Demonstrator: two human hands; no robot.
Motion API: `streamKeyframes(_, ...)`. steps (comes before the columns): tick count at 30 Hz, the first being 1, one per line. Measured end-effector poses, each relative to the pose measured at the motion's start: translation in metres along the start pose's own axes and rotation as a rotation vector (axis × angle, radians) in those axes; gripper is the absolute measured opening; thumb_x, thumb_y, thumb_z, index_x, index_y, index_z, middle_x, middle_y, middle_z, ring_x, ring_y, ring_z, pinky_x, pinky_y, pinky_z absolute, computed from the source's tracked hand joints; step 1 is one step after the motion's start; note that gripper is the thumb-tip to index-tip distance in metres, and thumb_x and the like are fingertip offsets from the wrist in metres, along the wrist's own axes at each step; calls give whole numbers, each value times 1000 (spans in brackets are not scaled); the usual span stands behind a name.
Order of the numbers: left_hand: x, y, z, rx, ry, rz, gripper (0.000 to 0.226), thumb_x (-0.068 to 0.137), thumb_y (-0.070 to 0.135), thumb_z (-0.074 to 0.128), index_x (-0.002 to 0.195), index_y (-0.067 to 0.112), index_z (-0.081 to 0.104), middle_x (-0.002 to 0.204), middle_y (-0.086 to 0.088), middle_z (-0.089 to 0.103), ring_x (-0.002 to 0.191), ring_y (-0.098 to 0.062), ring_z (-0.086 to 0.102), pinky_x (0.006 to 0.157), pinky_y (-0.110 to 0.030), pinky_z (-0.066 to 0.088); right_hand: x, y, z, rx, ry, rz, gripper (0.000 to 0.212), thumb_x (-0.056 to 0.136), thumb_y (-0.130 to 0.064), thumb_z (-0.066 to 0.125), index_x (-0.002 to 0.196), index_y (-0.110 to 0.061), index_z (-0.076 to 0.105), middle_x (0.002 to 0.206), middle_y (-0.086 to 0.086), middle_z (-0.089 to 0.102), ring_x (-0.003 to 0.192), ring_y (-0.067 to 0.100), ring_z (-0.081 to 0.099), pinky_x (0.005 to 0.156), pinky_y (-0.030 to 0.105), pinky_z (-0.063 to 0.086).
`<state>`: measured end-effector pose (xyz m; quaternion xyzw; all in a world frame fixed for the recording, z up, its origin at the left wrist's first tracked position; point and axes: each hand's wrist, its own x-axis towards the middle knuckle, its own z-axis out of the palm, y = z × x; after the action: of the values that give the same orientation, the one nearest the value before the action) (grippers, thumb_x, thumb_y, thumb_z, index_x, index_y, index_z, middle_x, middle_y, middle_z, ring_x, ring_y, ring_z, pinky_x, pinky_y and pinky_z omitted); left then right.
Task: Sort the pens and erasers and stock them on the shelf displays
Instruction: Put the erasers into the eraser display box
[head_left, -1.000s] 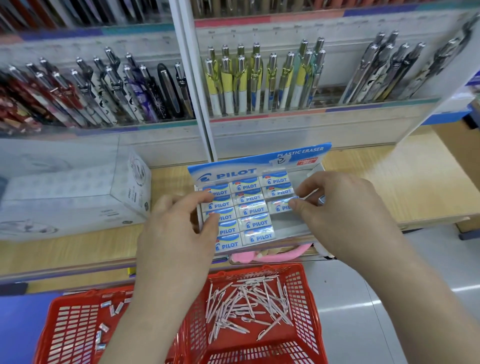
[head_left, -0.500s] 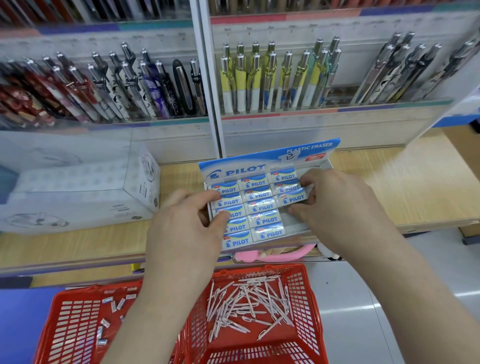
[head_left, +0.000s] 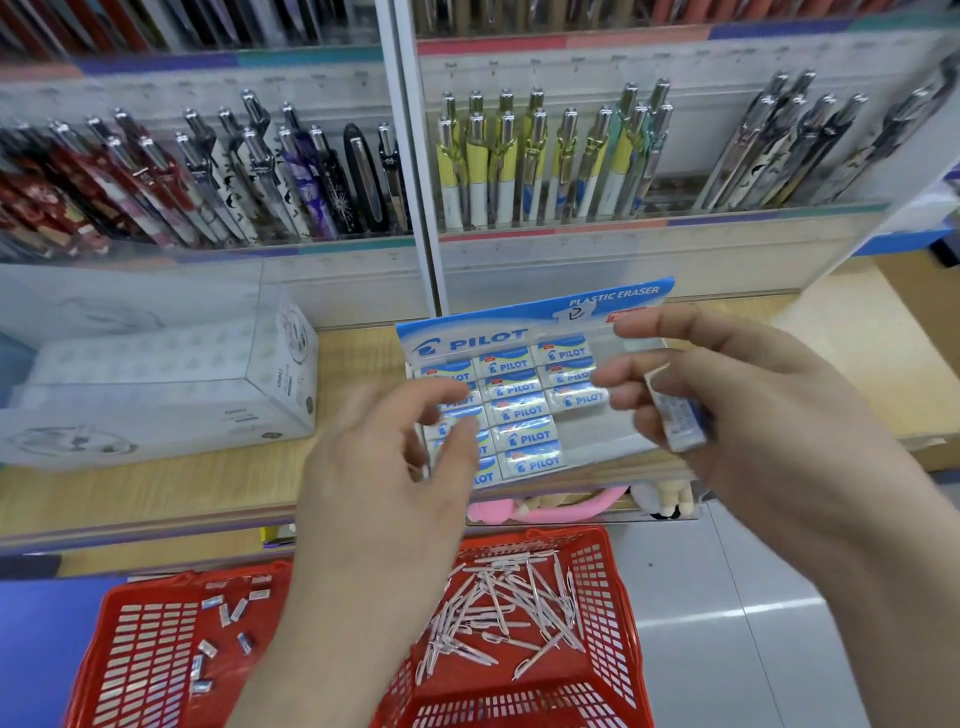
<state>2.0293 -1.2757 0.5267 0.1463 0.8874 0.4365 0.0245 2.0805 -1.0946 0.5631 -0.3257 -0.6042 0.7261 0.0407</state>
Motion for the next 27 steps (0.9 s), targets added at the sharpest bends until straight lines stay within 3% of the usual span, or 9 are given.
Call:
streamKeyframes(3, -20, 34, 10, -255, -134, 8, 17, 74, 39, 69, 91, 37, 68, 82, 16, 64, 68, -4, 62, 58, -8, 45, -14, 5, 9, 570, -189, 78, 41, 72, 8, 46, 109, -3, 62, 100, 19, 72, 92, 26, 71, 80, 33, 57)
streamKeyframes(6, -29, 51, 24, -382, -168, -1, 36, 64, 41, 73, 99, 39, 62, 84, 15, 66, 68, -7, 64, 58, -14, 51, -20, 14, 15, 726, -232, 102, 44, 73, 3, 47, 114, -7, 58, 111, 15, 70, 106, 23, 67, 86, 39, 54)
streamKeyframes(9, -27, 52, 27, -459, -94, -63, 31, 65, 30, 76, 93, 38, 65, 75, 13, 70, 61, -7, 66, 55, -16, 52, -22, 19, 15, 741, -233, 84, 41, 75, -1, 49, 115, -7, 59, 113, 13, 70, 109, 21, 65, 93, 39, 49)
streamKeyframes(12, -22, 55, 22, -658, -117, -188, 13, 73, 34, 74, 81, 23, 74, 64, 0, 71, 52, -10, 66, 50, -19, 52, -24, 22, 7, 599, -239, 5, 35, 76, -5, 56, 109, -5, 65, 110, 15, 70, 103, 26, 67, 85, 35, 56)
streamKeyframes(14, -19, 56, 20, -800, -144, -331, 21, 73, 34, 63, 69, 17, 74, 58, -8, 68, 46, -13, 61, 43, -19, 48, -25, 24, 1, 390, -218, -91, 31, 70, -10, 66, 100, -9, 72, 104, 14, 72, 93, 26, 69, 77, 34, 57)
streamKeyframes(17, -17, 56, 20, -857, -150, -451, 27, 71, 36, 63, 61, 13, 71, 54, -10, 64, 40, -14, 56, 37, -18, 43, -27, 25, -8, 72, -179, -191, 34, 62, -14, 83, 94, -18, 74, 98, 9, 72, 83, 25, 71, 78, 38, 58)
streamKeyframes(22, -18, 54, 24, -812, -116, -445, 29, 79, 32, 62, 66, 6, 65, 50, -11, 61, 37, -16, 54, 34, -19, 41, -26, 26, -10, -362, -141, -387, 26, 67, -22, 82, 89, -31, 72, 92, -4, 71, 81, 18, 70, 73, 36, 58)
streamKeyframes(27, -14, 44, 24, -693, -107, -408, 25, 84, 31, 62, 67, 13, 65, 49, -6, 60, 35, -12, 46, 35, -16, 34, -18, 19, -13, -576, -127, -479, 25, 68, -15, 83, 86, -29, 73, 88, -9, 68, 82, 13, 68, 71, 28, 57)
